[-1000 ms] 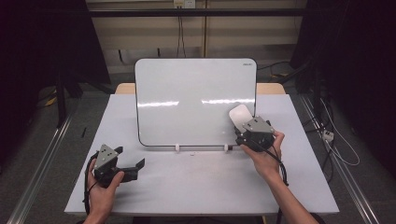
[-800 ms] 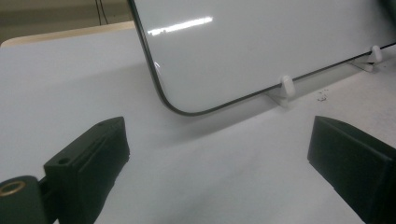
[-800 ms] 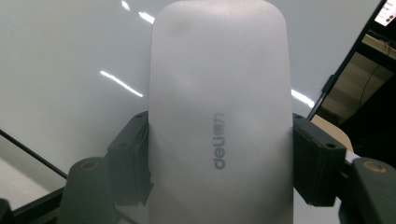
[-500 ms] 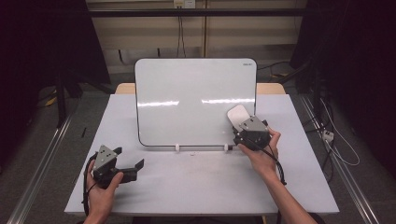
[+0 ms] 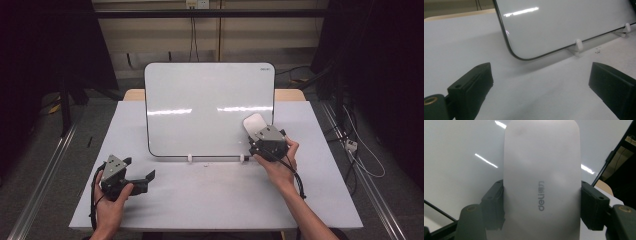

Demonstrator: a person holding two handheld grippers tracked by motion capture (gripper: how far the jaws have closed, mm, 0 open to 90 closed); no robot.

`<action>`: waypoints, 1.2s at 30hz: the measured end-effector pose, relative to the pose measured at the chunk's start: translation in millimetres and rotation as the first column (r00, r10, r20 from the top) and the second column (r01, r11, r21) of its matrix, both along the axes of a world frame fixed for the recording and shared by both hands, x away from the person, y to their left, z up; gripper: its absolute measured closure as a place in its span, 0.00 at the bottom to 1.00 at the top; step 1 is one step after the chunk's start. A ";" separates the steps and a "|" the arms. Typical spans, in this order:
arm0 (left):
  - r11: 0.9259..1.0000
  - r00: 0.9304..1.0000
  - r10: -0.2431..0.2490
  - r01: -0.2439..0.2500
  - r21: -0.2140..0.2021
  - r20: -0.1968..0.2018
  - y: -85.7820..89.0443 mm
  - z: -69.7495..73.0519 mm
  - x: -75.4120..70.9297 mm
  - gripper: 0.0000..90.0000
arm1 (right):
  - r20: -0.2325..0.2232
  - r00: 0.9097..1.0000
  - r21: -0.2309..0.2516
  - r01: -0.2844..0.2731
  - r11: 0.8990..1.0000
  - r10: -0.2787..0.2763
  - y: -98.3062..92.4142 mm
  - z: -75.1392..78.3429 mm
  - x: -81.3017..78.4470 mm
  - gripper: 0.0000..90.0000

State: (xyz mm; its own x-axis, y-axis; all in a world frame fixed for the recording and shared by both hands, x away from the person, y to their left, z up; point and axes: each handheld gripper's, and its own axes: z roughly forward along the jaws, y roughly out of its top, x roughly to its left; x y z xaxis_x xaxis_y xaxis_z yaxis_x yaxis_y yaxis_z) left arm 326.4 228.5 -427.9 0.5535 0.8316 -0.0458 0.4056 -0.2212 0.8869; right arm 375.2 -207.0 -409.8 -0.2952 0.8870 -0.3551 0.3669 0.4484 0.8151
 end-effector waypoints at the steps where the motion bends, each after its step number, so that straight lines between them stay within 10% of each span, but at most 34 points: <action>1: 1.000 1.000 -0.002 0.002 0.006 -0.002 -0.4 -0.2 0.6 0.06 | -0.001 1.000 0.004 0.001 1.000 -0.001 -0.1 -0.1 -0.2 0.35; 21: 1.000 1.000 -0.004 0.004 -0.003 -0.001 3.3 -0.5 -1.0 0.06 | -0.013 1.000 0.031 -0.008 0.999 0.008 -2.4 0.7 0.2 0.33; 36: 1.000 1.000 -0.007 0.007 -0.010 -0.014 3.1 -3.2 1.6 0.06 | -0.040 0.998 0.105 -0.040 0.994 0.045 -6.9 2.3 1.4 0.13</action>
